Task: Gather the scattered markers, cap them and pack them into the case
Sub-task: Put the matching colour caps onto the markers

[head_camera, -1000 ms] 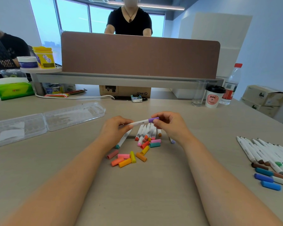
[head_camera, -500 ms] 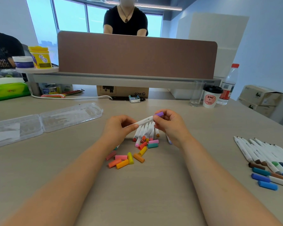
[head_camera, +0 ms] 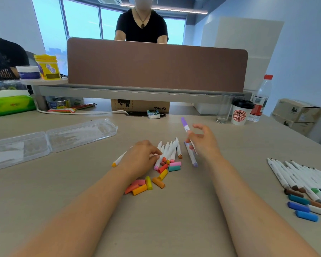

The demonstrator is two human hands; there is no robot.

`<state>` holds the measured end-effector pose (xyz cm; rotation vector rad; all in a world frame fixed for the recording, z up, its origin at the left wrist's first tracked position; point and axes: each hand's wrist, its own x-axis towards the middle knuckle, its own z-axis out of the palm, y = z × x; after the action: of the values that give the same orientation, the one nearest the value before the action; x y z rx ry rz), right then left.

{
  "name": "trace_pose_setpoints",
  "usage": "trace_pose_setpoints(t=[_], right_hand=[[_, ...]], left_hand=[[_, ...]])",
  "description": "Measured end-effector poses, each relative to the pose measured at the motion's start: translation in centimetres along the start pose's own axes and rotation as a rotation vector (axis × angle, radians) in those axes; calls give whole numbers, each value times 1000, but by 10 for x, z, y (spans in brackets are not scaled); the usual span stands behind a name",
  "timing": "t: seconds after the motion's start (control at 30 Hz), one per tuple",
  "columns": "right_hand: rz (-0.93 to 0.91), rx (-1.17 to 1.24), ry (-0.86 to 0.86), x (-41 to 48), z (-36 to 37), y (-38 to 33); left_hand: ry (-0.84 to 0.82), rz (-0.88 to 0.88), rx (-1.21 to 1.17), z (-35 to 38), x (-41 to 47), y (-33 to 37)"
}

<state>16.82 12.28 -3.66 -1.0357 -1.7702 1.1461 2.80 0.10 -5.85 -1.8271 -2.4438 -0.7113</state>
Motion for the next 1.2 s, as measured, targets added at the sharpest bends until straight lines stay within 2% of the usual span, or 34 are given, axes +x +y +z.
trace_pose_setpoints(t=[0.1, 0.37, 0.57, 0.7, 0.77, 0.83, 0.93, 1.2], right_hand=[[7, -222, 15, 7, 1, 10], [65, -588, -164, 4, 6, 10], [78, -736, -152, 6, 6, 13], [136, -745, -153, 7, 8, 12], [46, -748, -149, 6, 7, 8], [-92, -676, -231, 1, 5, 3], [-193, -640, -462, -8, 6, -2], [-206, -782, -522, -5, 8, 6]], left_hand=[[-74, 45, 114, 2, -1, -1], [-23, -6, 193, 3, 1, -2], [-33, -89, 259, 4, 3, -3], [-37, -123, 240, 5, 3, -5], [-47, -137, 221, 4, 3, -6], [-47, -147, 212, 2, 3, -6], [-7, -166, 187, -4, 1, -9], [80, -183, -19, -15, -4, -8]])
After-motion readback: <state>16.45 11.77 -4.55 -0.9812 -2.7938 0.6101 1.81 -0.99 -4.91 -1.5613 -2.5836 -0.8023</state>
